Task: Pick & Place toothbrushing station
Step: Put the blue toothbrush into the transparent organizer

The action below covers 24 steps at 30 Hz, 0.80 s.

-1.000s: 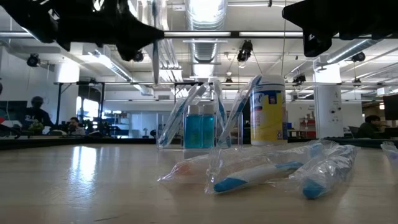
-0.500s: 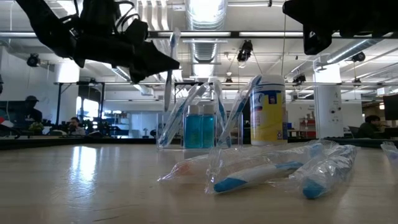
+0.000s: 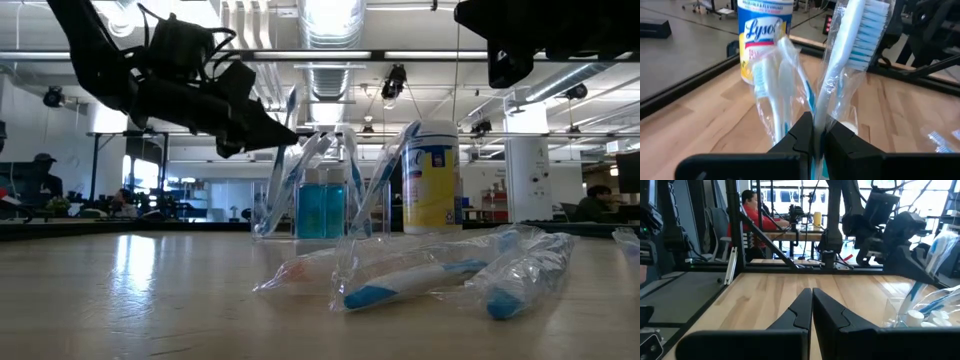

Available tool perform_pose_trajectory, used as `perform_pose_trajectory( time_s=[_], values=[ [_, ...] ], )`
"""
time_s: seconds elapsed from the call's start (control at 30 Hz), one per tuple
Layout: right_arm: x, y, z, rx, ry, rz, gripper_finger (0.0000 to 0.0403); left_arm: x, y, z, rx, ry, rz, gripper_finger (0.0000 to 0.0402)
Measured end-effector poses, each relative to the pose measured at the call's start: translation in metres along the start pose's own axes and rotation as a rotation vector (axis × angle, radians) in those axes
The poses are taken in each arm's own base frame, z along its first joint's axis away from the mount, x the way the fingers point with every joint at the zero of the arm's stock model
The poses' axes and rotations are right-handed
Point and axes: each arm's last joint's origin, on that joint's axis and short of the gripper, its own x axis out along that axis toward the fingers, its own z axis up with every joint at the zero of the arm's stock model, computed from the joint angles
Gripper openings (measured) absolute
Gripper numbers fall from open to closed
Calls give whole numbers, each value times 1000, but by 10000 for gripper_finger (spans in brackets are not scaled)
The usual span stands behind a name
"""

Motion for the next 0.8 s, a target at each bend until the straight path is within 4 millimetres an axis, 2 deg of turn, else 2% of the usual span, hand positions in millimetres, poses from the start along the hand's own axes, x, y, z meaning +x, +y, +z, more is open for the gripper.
perform_pose_trajectory(
  time_s=[0.3, 0.53, 0.8],
  values=[
    [0, 0, 0, -10, 0, -1, 8, 10, 3, -18, 0, 55, 10, 26],
    [0, 0, 0, -15, 0, -1, 8, 11, 3, -20, 1, 52, 9, 26],
    [0, 0, 0, -19, 1, -1, 8, 11, 4, -21, 2, 55, 10, 44]
  ],
)
